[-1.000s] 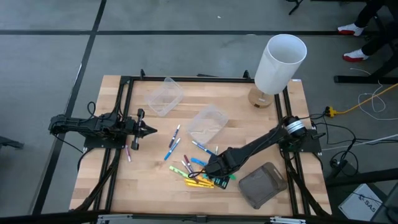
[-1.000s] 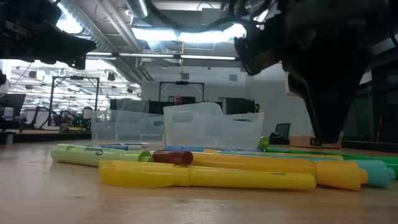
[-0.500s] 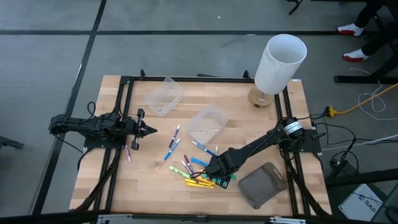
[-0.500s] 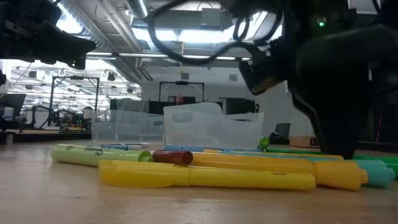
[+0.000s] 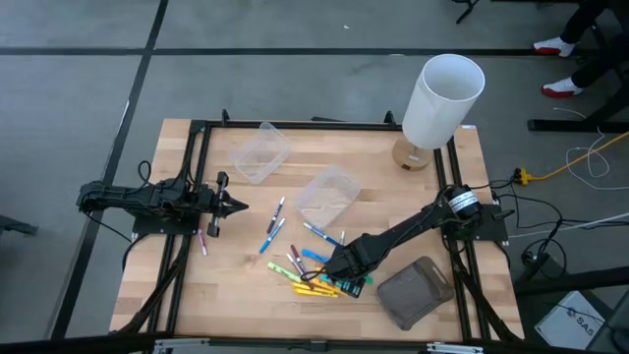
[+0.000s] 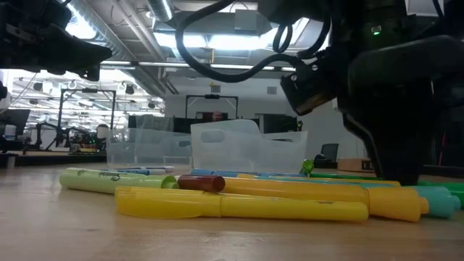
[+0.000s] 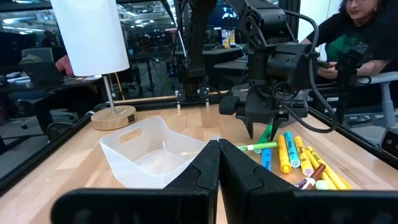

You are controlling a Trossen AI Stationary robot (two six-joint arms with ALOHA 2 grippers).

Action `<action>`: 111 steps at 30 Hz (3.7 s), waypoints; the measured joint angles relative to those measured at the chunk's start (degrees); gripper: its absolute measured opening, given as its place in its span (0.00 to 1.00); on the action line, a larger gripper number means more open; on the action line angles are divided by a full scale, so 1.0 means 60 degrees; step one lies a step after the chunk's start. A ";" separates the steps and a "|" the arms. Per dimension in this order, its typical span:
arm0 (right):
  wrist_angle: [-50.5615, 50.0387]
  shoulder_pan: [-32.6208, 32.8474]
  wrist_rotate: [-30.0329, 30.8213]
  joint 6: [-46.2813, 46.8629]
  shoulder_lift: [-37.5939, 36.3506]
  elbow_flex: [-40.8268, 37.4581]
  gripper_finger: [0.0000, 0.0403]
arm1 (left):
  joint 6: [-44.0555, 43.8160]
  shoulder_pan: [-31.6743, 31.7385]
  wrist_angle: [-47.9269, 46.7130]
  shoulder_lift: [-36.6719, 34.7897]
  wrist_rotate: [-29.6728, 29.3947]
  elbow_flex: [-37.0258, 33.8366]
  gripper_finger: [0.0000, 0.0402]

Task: Pick & Place Markers
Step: Put the green highlighter into the black bin

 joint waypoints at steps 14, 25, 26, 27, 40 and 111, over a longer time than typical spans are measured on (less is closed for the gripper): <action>0.0111 -0.0054 -0.0129 -0.0267 -0.0009 -0.0007 0.18 | 0.0000 -0.0002 0.0000 0.0000 0.0000 0.0001 0.01; 0.0146 -0.0053 -0.0220 -0.0277 -0.0011 -0.0007 0.15 | 0.0000 0.0002 0.0000 0.0000 0.0000 -0.0002 0.01; 0.0146 -0.0053 -0.0223 -0.0278 -0.0011 -0.0007 0.15 | 0.0000 0.0002 0.0000 0.0000 0.0000 0.0000 0.01; 0.0146 -0.0053 -0.0223 -0.0277 -0.0011 -0.0007 0.15 | 0.0000 0.0000 0.0000 0.0000 0.0000 -0.0002 0.01; -0.0344 -0.0038 -0.0281 -0.0287 -0.0047 0.0361 0.15 | 0.0000 0.0001 0.0000 0.0000 0.0000 -0.0002 0.01; -0.6174 0.0941 0.2706 -0.3801 -0.2120 0.4364 0.15 | 0.0000 -0.0002 -0.0004 0.0000 0.0000 -0.0002 0.01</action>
